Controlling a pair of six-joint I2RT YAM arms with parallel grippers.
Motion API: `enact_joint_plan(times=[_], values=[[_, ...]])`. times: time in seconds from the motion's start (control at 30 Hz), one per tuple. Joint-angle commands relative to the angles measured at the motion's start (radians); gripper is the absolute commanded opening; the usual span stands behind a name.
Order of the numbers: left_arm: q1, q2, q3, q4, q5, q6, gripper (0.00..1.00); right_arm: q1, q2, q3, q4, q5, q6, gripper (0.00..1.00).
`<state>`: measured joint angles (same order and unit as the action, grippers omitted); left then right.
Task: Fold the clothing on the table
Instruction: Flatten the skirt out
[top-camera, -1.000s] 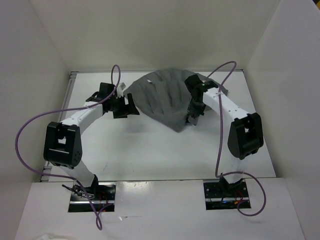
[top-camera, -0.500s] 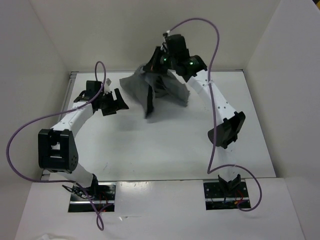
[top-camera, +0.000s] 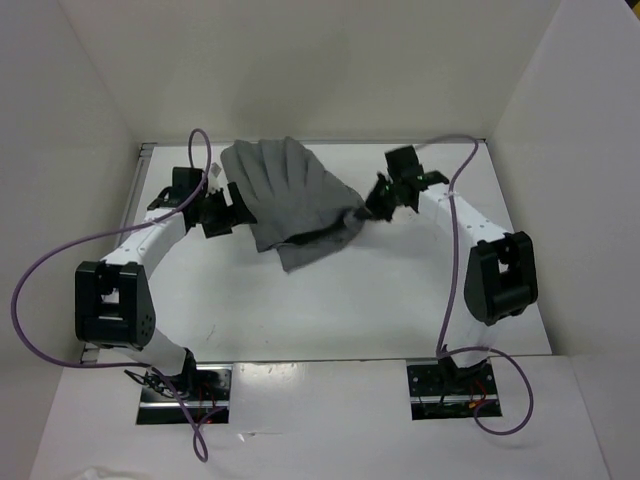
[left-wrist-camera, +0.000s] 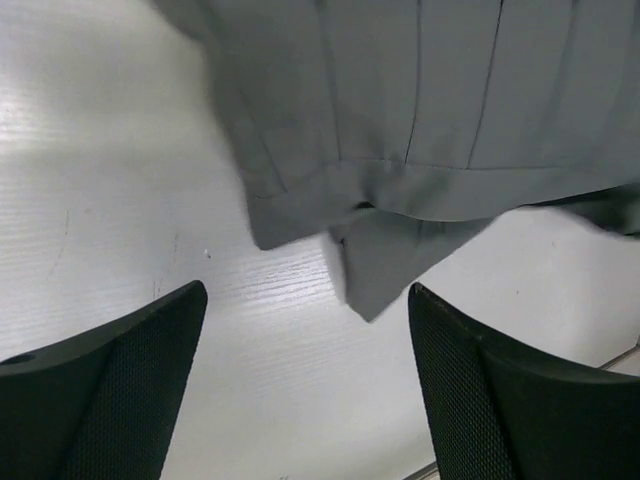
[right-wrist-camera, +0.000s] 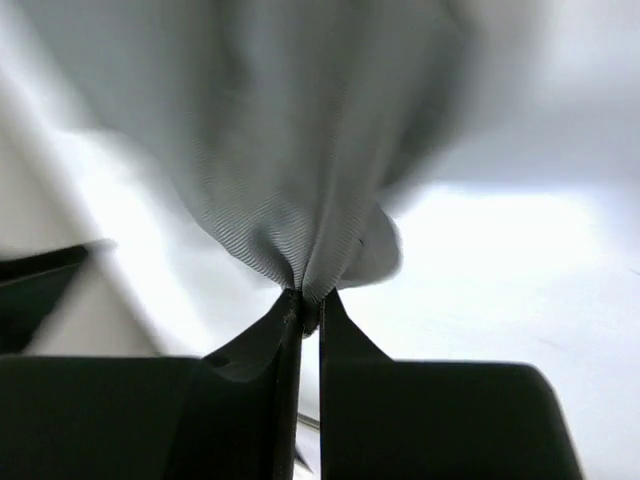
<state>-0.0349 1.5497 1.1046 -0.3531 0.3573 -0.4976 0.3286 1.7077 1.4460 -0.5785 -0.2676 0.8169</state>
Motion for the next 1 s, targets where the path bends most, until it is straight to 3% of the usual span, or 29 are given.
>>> enact_joint_plan(times=[0.0,0.1,0.4,0.5,0.67,0.97], values=[[0.006,-0.023,-0.044,0.028,0.019,-0.032,0.87,-0.081,-0.12,-0.287,-0.04,0.019,0.037,0.0],[-0.016,-0.011,-0.063,0.054,0.049,-0.051,0.83,-0.207,-0.143,-0.345,-0.058,-0.025,-0.005,0.0],[-0.071,0.09,-0.144,0.189,0.15,-0.192,0.49,-0.227,-0.099,-0.365,-0.07,-0.048,-0.07,0.0],[-0.095,0.163,-0.153,0.269,0.196,-0.248,0.49,-0.227,-0.088,-0.365,-0.07,-0.039,-0.082,0.0],[-0.117,0.222,-0.166,0.289,0.197,-0.295,0.6,-0.237,-0.077,-0.354,-0.079,-0.03,-0.101,0.0],[-0.172,0.349,-0.154,0.359,0.215,-0.36,0.59,-0.237,-0.088,-0.363,-0.08,-0.012,-0.101,0.0]])
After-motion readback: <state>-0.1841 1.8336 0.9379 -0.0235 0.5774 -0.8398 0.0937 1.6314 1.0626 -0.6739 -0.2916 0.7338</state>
